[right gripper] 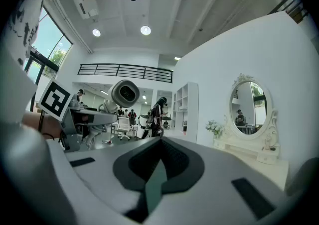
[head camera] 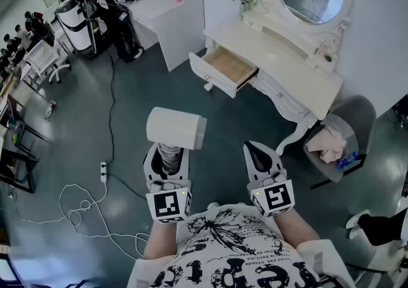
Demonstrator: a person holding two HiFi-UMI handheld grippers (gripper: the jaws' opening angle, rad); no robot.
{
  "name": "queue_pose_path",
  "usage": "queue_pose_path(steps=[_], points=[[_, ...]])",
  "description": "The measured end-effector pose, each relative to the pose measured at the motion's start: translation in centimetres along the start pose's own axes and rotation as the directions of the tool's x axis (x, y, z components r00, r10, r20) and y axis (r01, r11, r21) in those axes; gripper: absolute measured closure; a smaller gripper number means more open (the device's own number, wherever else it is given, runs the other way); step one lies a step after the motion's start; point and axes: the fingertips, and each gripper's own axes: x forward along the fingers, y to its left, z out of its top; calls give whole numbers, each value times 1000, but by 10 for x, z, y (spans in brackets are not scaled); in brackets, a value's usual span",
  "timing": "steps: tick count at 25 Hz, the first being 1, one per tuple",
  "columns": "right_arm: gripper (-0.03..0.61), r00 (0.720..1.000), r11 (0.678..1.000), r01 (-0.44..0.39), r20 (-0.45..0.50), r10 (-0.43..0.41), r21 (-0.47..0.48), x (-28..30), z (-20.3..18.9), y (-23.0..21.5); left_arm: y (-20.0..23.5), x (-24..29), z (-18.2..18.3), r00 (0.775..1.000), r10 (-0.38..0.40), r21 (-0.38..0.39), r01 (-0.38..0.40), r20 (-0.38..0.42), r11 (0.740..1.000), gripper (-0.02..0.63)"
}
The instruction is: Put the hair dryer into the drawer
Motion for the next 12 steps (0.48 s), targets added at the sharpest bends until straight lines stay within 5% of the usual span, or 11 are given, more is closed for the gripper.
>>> queue_pose_path(steps=[12], points=[[569,999,999,45,-7,-45,27,15,-1,9,22,2,-3,1000,-24,20,24,14,1000,357]])
